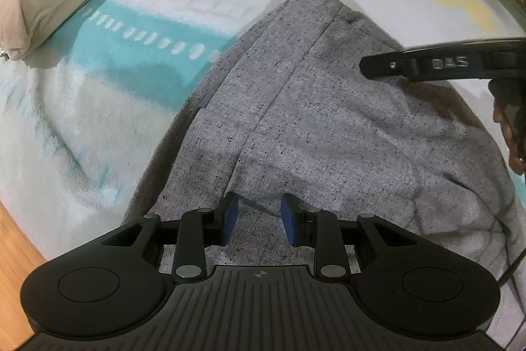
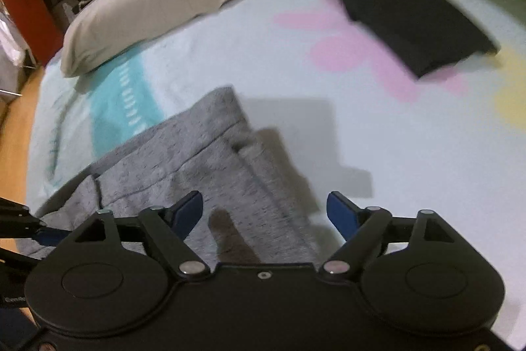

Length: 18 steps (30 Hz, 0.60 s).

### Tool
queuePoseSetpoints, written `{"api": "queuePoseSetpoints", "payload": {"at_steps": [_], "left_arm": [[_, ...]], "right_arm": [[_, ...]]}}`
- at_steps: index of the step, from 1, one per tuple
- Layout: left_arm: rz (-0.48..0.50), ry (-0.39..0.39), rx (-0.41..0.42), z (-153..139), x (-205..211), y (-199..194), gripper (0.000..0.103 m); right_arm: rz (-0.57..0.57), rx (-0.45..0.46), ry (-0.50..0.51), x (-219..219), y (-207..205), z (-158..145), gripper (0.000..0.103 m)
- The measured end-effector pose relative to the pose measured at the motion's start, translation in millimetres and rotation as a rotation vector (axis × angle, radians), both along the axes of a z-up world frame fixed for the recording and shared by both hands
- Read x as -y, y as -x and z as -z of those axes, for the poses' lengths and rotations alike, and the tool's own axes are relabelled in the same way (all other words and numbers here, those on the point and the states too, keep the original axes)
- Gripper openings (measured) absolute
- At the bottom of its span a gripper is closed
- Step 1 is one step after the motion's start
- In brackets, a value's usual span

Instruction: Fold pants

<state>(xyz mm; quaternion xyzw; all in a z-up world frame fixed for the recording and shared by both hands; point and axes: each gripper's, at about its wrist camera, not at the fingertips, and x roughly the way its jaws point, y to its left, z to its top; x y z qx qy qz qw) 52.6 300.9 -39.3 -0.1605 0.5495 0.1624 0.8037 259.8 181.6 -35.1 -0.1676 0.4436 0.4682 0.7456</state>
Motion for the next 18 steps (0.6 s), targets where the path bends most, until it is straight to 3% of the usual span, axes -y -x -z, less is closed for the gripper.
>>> {"api": "queuePoseSetpoints", "payload": {"at_steps": [1,4,7,10,12,16,18], "left_arm": [[0.0,0.001,0.0,0,0,0,0.028],[-0.007,0.015,0.012,-3,-3,2,0.028],[-0.042,0.039,0.096,-13,-8,7,0.028],[-0.063,0.039,0.222,-31,-11,13,0.029],[-0.049,0.044,0.262,-35,-8,11,0.029],[-0.092,0.05,0.151,-12,-10,-4,0.029],[-0.155,0.123,0.117,1,-22,-4,0.029]], "right_arm": [[0.007,-0.039,-0.007,1,-2,4,0.055],[0.033,-0.104,-0.025,6,-1,8,0.028],[0.003,-0.028,-0.016,7,15,-13,0.023],[-0.013,0.093,-0.024,6,32,-53,0.02],[-0.007,0.133,-0.064,8,44,-82,0.02],[-0.034,0.176,-0.115,12,73,-115,0.02],[-0.061,0.18,-0.113,15,90,-119,0.019]]}}
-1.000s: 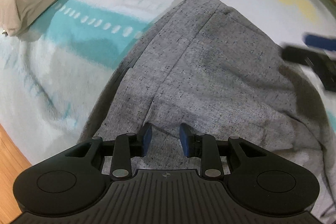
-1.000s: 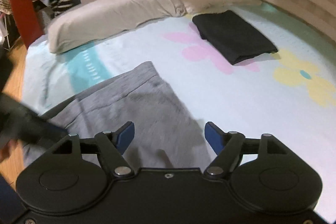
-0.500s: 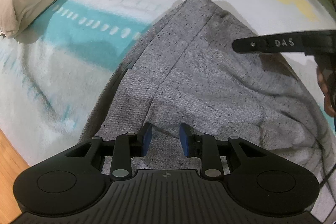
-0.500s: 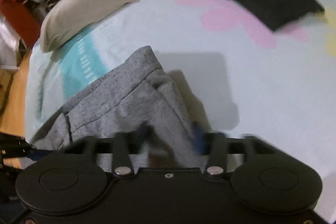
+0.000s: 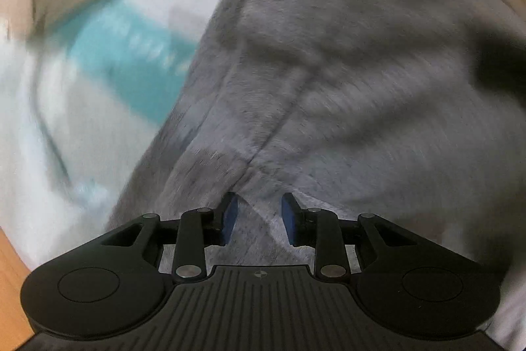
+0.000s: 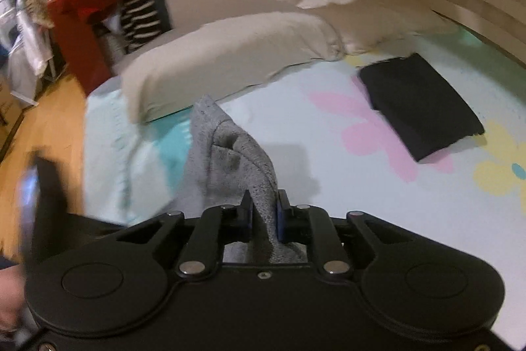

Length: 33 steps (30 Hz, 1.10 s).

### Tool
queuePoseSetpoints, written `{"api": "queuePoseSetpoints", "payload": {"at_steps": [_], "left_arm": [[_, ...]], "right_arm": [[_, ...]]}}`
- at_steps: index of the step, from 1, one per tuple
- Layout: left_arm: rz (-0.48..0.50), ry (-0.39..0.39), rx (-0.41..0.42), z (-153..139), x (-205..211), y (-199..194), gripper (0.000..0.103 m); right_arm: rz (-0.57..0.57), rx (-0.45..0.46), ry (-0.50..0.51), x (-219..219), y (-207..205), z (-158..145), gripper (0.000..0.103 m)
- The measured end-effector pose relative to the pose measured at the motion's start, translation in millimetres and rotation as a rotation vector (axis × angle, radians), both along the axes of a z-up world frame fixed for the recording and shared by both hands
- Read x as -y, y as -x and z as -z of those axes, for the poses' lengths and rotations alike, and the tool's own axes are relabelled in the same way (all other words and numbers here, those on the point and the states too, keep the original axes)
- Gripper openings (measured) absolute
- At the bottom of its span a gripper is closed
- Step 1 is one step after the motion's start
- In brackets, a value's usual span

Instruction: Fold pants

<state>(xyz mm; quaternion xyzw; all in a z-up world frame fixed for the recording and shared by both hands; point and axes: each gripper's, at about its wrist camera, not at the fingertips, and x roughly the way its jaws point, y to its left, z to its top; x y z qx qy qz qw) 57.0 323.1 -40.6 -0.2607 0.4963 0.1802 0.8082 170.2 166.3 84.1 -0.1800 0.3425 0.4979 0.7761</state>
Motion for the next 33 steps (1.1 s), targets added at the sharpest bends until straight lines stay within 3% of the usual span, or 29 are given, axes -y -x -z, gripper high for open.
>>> {"api": "queuePoseSetpoints", "payload": {"at_steps": [4,6,9,12,15,18,20,22,24,29,31,33], "left_arm": [[-0.091,0.053,0.037,-8,-20,17,0.027],[-0.167,0.011,0.022,-17,-30,36,0.027],[-0.363,-0.115,0.027,-34,-51,74,0.027],[-0.541,-0.153,0.117,-54,-70,112,0.027],[-0.589,-0.193,0.185,-70,-73,129,0.027],[-0.486,-0.244,0.182,-75,-58,117,0.027],[-0.331,-0.259,0.171,-74,-41,97,0.028],[-0.159,-0.282,0.146,-68,-22,74,0.028],[-0.003,-0.309,0.132,-62,3,60,0.028],[0.232,-0.37,0.123,-52,55,49,0.028],[0.312,-0.325,0.112,-45,72,53,0.028],[0.397,-0.231,0.09,-34,85,54,0.028]], "right_arm": [[-0.031,0.044,0.036,5,44,8,0.019],[-0.029,0.056,0.036,7,64,11,0.019],[-0.024,0.041,0.024,13,96,14,0.019],[-0.042,0.072,0.051,9,134,28,0.02],[-0.066,0.072,0.089,-1,164,57,0.02],[-0.078,0.095,0.147,-15,184,90,0.022],[-0.088,0.087,0.193,-25,190,112,0.026],[-0.095,0.085,0.193,-28,190,125,0.044],[-0.098,0.057,0.15,-24,186,124,0.053],[-0.021,-0.017,0.022,20,168,93,0.054],[0.011,-0.011,-0.01,51,159,81,0.055],[0.059,0.005,-0.014,84,148,72,0.056]]}}
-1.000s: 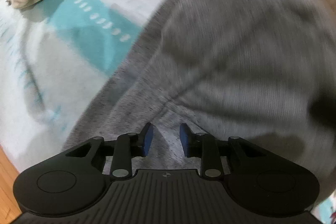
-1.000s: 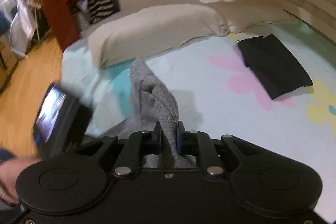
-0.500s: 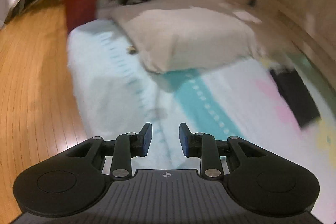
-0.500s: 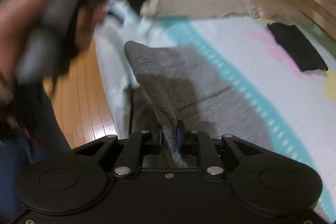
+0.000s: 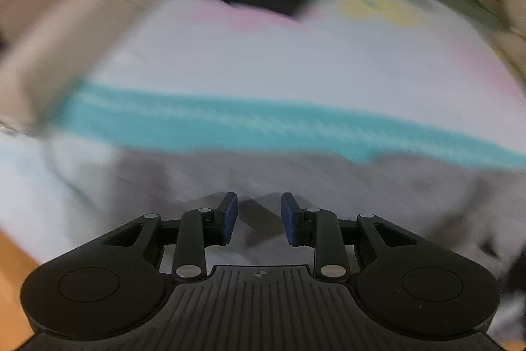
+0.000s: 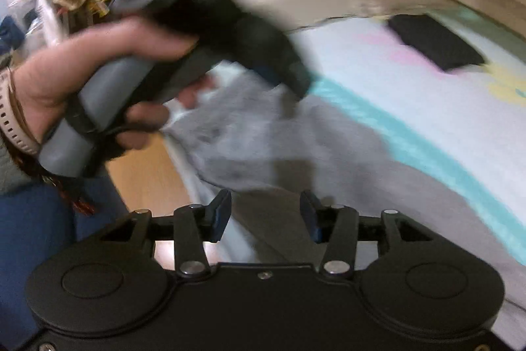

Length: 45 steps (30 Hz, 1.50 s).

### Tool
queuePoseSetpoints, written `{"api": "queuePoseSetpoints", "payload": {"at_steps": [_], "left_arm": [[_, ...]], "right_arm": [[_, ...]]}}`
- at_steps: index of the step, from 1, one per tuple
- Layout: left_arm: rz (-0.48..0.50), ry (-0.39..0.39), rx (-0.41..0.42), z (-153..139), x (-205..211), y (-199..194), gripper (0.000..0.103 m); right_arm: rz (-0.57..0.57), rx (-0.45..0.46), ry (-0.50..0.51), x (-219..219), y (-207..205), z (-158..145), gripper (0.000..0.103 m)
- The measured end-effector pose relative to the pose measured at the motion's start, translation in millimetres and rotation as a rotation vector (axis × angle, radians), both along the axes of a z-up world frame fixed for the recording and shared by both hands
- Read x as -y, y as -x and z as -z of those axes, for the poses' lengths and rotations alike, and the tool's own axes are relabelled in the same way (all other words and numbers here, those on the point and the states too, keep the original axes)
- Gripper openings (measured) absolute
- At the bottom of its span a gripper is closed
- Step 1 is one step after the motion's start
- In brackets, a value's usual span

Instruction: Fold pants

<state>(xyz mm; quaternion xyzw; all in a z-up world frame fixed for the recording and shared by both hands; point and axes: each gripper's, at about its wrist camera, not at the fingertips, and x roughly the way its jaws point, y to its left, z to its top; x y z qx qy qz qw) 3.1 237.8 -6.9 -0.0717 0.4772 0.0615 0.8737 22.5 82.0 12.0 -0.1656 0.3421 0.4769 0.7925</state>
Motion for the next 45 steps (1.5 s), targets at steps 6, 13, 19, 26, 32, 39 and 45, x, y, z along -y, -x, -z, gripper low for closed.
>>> {"api": "queuePoseSetpoints", "payload": {"at_steps": [6,13,19,26,32,39,45], "left_arm": [[0.062,-0.02,-0.156,36,24,-16,0.028],[0.045,-0.094,-0.176,49,40,-35,0.028],[0.054,-0.102,-0.176,54,40,-44,0.029],[0.046,-0.028,-0.167,51,18,-44,0.029],[0.028,0.027,-0.162,50,3,-45,0.029],[0.034,-0.016,-0.148,47,5,-39,0.029],[0.188,-0.081,-0.027,24,46,-22,0.029]], "right_arm": [[0.149,0.108,0.118,84,-37,-4,0.056],[0.191,0.108,0.2,115,-69,15,0.056],[0.131,0.166,0.287,110,-50,49,0.045],[0.022,0.165,0.303,134,-36,42,0.008],[-0.215,0.165,0.361,158,2,28,0.008],[-0.286,0.203,0.487,157,34,69,0.015],[-0.207,0.11,0.334,172,18,44,0.06]]}}
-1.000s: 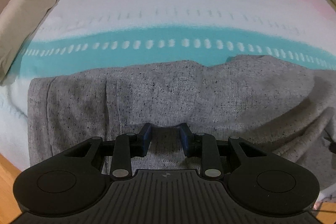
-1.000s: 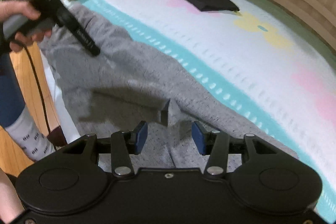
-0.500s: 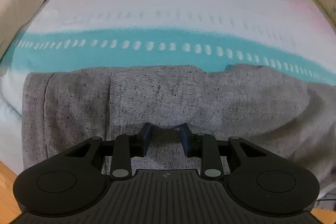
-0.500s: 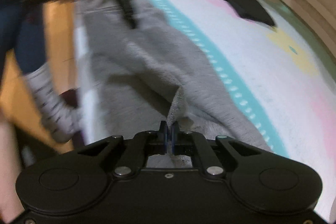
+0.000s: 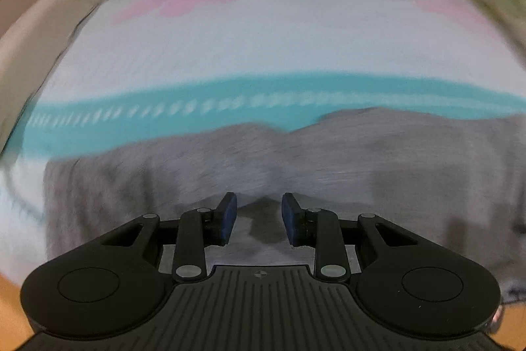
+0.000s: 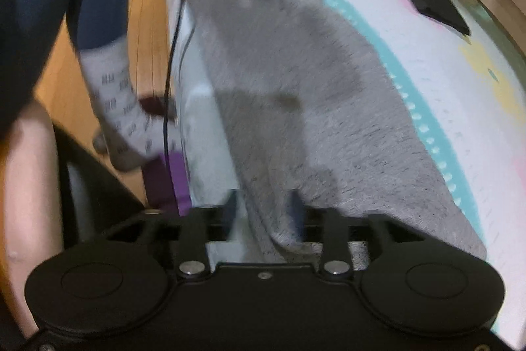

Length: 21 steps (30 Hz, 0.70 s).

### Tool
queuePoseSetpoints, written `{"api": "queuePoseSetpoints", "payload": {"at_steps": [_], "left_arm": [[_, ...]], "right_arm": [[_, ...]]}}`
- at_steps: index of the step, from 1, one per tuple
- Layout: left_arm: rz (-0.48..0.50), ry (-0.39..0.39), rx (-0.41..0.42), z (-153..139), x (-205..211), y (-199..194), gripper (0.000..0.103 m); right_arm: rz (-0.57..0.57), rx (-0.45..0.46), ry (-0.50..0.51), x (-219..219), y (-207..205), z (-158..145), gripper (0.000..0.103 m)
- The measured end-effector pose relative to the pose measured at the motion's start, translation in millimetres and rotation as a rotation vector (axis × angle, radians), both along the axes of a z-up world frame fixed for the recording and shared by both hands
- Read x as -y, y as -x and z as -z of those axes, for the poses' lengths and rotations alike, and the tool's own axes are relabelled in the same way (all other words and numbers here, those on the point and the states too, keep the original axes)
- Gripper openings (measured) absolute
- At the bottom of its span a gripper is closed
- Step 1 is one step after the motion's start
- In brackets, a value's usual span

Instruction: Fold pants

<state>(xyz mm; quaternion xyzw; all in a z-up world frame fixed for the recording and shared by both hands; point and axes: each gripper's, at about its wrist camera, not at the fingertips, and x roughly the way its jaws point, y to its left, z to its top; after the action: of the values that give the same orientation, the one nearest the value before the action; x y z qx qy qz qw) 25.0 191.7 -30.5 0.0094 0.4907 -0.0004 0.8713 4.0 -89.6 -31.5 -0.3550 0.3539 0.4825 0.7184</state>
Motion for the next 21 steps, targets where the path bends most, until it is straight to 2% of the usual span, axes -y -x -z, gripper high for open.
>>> {"api": "queuePoseSetpoints", "payload": {"at_steps": [3,6,9,13,16,17,21], "left_arm": [[0.123,0.054,0.044,-8,24,7,0.029],[0.221,0.048,0.046,-5,55,6,0.029],[0.298,0.011,0.04,3,88,3,0.029],[0.364,-0.001,0.004,16,122,-3,0.029],[0.396,-0.024,-0.059,32,145,-8,0.029],[0.401,-0.051,-0.1,41,153,-11,0.029],[0.425,-0.135,-0.086,44,168,-10,0.03]], "right_arm": [[0.085,-0.065,-0.101,11,-15,-15,0.061],[0.26,-0.129,-0.179,32,-39,-26,0.061],[0.532,-0.168,-0.182,62,-69,-26,0.061],[0.975,-0.314,-0.234,137,-104,-17,0.061],[1.254,-0.363,-0.249,195,-110,-10,0.06],[1.331,-0.374,-0.25,213,-110,-9,0.06],[1.576,-0.384,-0.264,275,-98,-6,0.061]]}}
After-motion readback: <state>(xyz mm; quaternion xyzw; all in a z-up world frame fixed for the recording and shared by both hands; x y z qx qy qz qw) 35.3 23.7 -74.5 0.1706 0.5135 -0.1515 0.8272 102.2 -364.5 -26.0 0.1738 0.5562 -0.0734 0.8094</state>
